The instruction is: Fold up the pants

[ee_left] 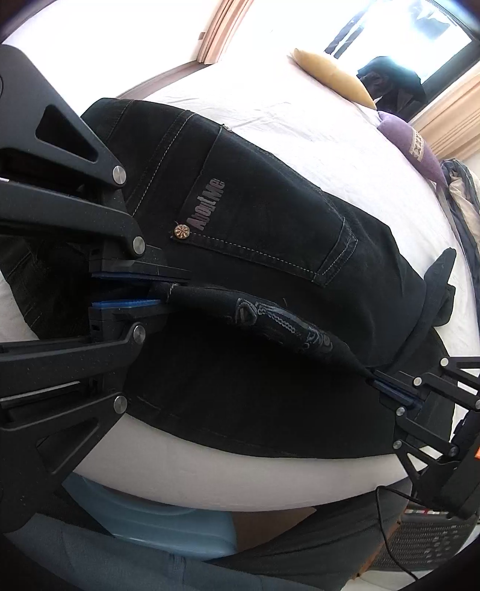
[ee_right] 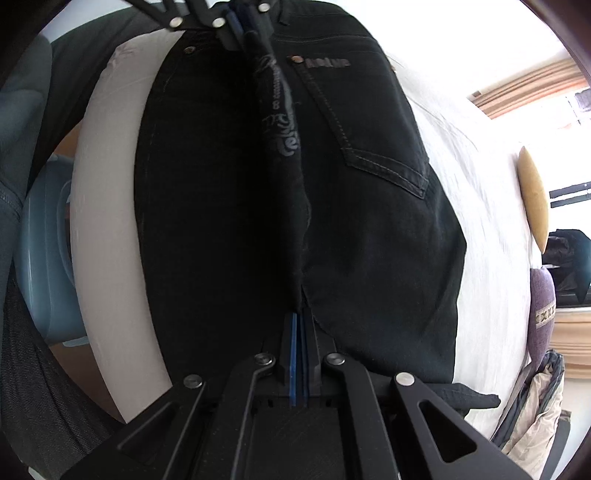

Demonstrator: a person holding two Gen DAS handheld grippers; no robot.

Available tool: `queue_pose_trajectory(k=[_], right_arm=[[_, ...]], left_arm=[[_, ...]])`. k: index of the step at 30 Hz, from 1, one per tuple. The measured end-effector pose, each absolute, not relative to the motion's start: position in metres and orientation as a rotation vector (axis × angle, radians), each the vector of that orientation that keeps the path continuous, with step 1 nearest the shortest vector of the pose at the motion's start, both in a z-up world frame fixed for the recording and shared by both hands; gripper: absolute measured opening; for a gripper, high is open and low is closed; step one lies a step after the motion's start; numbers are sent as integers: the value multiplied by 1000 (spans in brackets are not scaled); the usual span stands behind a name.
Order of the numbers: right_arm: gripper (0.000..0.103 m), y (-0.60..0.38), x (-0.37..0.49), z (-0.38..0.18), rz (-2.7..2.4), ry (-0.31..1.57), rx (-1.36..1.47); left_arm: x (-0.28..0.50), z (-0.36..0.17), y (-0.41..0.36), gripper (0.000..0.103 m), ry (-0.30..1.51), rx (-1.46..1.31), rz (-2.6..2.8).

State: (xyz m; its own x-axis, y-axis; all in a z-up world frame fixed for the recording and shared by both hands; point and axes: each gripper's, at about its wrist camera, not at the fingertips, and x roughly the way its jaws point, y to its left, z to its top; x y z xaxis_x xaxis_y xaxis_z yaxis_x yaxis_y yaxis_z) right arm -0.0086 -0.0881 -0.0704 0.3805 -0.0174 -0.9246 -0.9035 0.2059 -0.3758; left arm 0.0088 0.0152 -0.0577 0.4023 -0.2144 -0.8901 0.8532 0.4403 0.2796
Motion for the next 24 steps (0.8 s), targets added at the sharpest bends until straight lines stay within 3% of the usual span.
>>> queue_pose_trajectory(k=[24], right_arm=[[3, -70, -48, -95, 830, 924, -1370]], left_arm=[[20, -77, 30, 6, 851, 1050, -853]])
